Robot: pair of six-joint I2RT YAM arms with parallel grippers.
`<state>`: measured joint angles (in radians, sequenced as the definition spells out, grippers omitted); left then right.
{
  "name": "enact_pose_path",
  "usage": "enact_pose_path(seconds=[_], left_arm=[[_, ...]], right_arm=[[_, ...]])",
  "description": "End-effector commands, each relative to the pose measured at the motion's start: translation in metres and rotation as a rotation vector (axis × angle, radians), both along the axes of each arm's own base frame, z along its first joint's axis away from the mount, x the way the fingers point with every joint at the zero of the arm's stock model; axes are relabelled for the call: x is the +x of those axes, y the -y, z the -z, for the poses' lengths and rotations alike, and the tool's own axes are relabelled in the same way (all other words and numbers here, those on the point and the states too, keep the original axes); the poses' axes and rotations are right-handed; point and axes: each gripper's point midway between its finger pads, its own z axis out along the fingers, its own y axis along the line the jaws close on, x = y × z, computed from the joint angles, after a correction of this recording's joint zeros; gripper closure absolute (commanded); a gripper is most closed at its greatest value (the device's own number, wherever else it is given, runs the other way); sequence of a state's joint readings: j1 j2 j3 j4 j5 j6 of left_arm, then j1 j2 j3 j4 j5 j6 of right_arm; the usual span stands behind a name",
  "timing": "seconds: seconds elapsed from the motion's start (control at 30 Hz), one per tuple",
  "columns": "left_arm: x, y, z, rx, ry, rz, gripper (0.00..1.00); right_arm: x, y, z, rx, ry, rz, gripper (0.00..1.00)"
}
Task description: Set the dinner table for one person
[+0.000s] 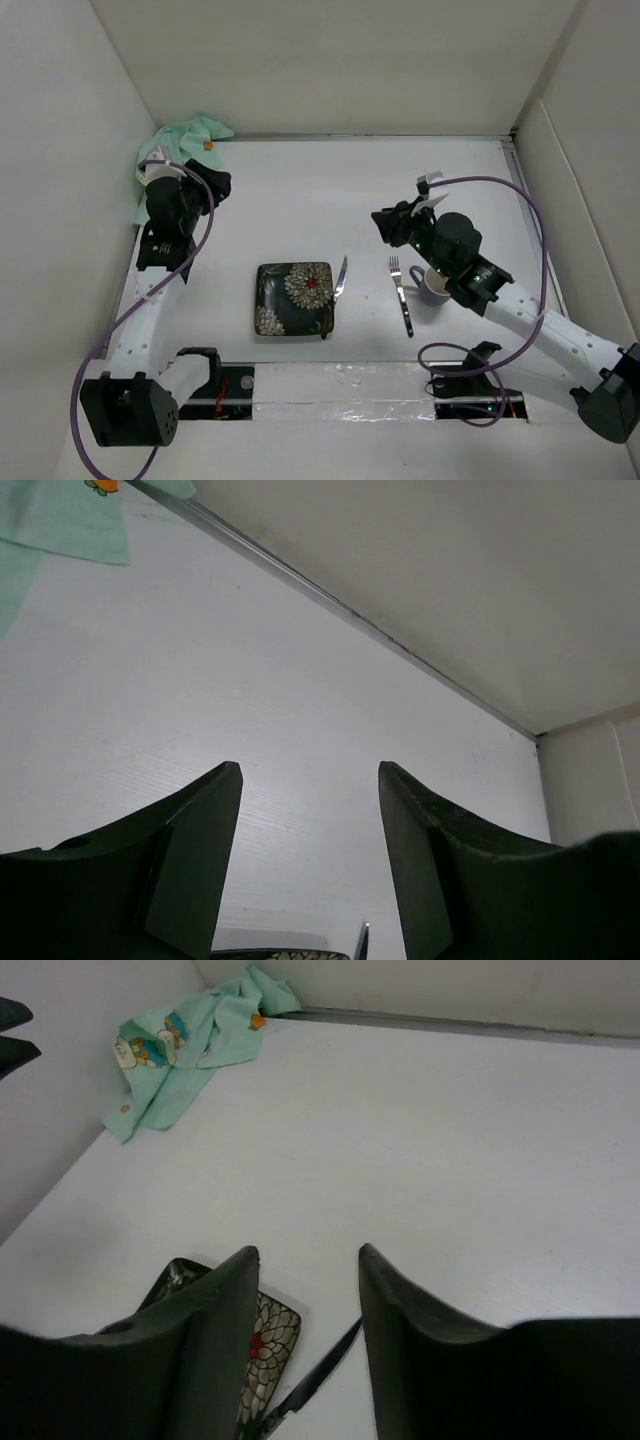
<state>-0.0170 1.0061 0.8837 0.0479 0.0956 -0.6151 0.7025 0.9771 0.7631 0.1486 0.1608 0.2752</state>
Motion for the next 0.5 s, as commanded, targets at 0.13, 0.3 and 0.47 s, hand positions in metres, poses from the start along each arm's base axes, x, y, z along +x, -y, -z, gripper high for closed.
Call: enact_pose_path(seconds=[0.13,0.3,0.47], left_arm=[[0.047,-0.044,-0.029,0.071,0.023,-0.226,0.51],[0.1,-0.074,0.012,0.247,-0.14,-0.33,1.0],[0.141,-0.091,0.051,0.38,-0.293,-0.361,0.93]], right_arm=[[0.004,0.008,-0.022,0.067,0.051,0.031,1.0],[0.01,0.006,-0.011,0.043,0.031,0.047,1.0],[0.009,-0.004,-0.008,0.031,0.012,-0.004,1.0]])
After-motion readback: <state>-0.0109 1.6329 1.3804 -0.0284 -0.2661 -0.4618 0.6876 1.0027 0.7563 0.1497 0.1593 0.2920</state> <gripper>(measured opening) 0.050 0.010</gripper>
